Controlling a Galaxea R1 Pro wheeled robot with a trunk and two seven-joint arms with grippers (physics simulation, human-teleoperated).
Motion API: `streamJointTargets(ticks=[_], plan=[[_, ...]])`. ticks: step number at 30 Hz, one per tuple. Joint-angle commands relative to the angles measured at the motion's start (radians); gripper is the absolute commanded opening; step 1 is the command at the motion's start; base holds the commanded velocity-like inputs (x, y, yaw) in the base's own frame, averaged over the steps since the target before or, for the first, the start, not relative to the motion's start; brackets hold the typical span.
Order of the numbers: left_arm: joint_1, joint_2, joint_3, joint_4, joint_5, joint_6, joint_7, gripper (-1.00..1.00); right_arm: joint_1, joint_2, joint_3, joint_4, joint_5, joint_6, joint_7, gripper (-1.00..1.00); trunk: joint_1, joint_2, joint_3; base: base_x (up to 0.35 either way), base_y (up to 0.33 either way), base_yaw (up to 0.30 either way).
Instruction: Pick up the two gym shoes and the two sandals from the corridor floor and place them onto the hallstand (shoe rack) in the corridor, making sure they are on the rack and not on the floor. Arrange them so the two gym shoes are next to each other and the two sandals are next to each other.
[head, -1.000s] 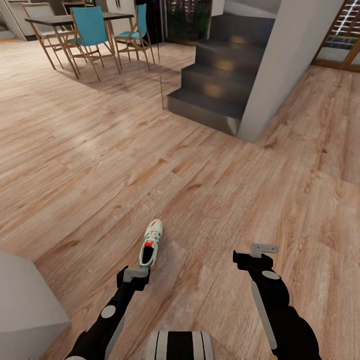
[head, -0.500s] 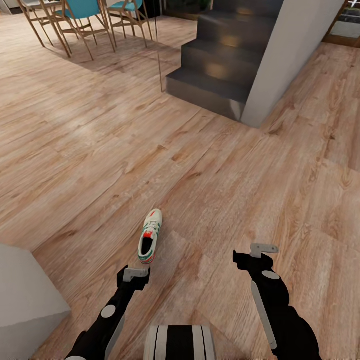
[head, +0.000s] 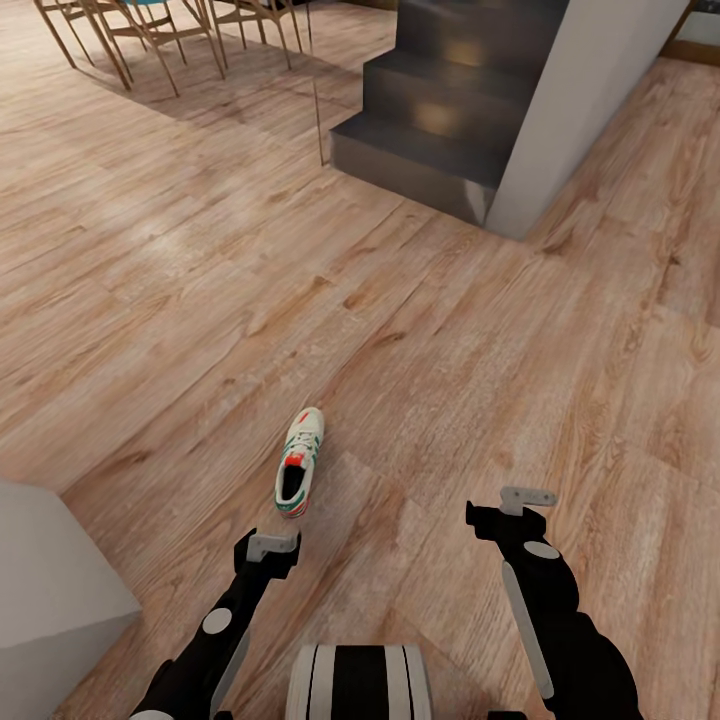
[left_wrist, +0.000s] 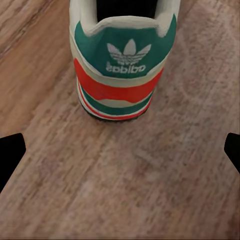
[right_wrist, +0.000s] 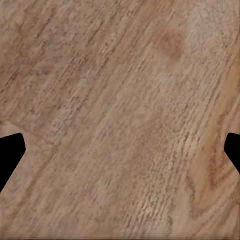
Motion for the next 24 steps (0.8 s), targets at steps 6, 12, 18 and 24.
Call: streamJointTargets(ticks=[6, 12, 18, 24], plan=[[0.003, -0.001, 0.006, -0.001, -0.006, -0.005, -0.005, 1.0, 0.0, 0.002, 0.0, -0.001, 0.003, 0.006, 0.0, 1.0, 0.0, 0.0, -0.006, 0.0, 0.0, 0.0], [0.003, -0.001, 0.006, -0.001, -0.006, -0.027, -0.005, 1.0, 0.0, 0.002, 0.001, -0.001, 0.003, 0.006, 0.0, 1.0, 0.0, 0.0, -0.007, 0.038, 0.0, 0.0], [0.003, -0.001, 0.007, -0.001, -0.005, -0.03, -0.004, 1.0, 0.0, 0.003, 0.001, -0.001, 0.003, 0.006, 0.0, 1.0, 0.0, 0.0, -0.007, 0.068, 0.0, 0.0], [0.003, -0.002, 0.008, -0.001, -0.004, -0.031, -0.004, 1.0, 0.0, 0.004, 0.001, -0.001, 0.003, 0.006, 0.0, 1.0, 0.0, 0.0, -0.007, 0.007, 0.0, 0.0]])
